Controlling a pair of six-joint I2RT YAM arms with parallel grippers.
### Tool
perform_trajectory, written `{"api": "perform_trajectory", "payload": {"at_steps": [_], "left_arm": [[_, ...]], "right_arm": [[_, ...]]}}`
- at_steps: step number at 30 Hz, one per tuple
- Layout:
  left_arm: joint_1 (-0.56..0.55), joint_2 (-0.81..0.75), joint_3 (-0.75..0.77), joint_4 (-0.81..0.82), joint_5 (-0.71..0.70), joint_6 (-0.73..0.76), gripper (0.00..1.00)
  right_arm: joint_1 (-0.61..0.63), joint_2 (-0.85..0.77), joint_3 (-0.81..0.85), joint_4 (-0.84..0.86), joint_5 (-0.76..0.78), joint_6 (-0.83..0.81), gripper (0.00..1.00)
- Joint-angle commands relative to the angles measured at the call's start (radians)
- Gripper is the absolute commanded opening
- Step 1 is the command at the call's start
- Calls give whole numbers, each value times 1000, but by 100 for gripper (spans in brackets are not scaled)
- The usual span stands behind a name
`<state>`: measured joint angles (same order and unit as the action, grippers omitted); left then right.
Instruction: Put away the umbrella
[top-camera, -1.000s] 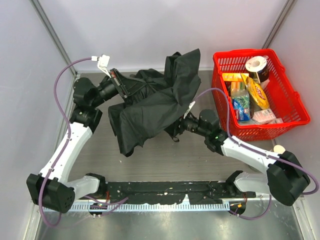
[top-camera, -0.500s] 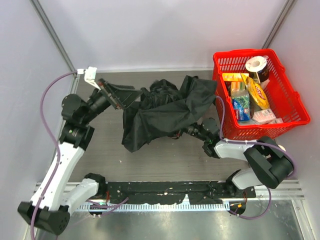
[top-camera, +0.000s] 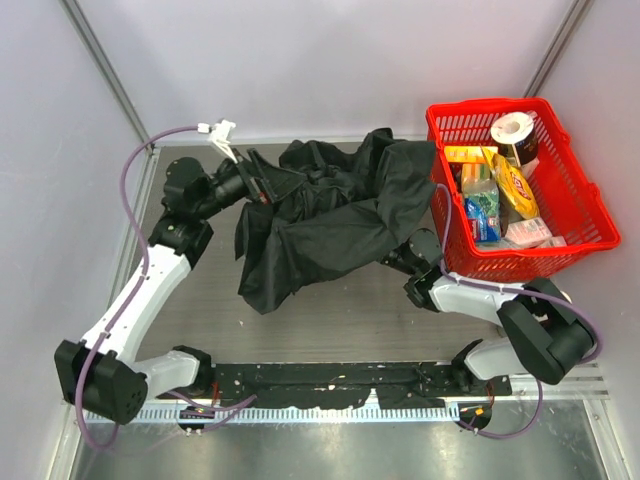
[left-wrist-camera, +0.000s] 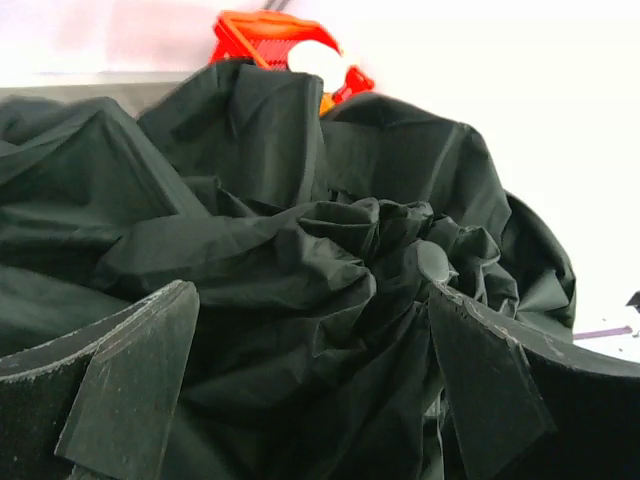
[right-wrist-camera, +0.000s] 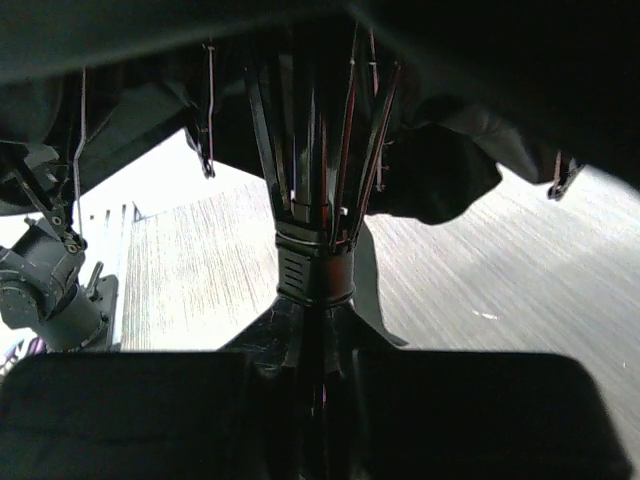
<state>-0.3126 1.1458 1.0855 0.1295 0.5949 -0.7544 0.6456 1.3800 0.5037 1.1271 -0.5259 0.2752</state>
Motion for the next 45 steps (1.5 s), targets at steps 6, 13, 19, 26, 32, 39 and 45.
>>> {"api": "perform_trajectory", "payload": {"at_steps": [6, 13, 19, 26, 32, 39, 45], "left_arm": [[-115, -109, -122, 263, -12, 127, 100], [-128, -81, -79, 133, -43, 148, 100], [-181, -72, -104, 167, -107, 167, 100], [-203, 21, -67, 228, -89, 136, 100], [-204, 91, -45, 318, -12, 40, 97], [-203, 101, -49, 372, 36, -26, 36], [-172, 48, -59, 381, -61, -49, 0]], "right_arm": [[-6, -68, 85, -13, -8, -25, 1], [-6, -65, 88, -16, -9, -14, 1], [-4, -58, 108, -29, -22, -10, 1], [-4, -67, 124, -73, -54, -27, 1], [-6, -93, 139, -171, -83, -71, 1], [-6, -110, 148, -234, -82, -97, 1], [-4, -153, 113, -366, 218, 7, 47]]}}
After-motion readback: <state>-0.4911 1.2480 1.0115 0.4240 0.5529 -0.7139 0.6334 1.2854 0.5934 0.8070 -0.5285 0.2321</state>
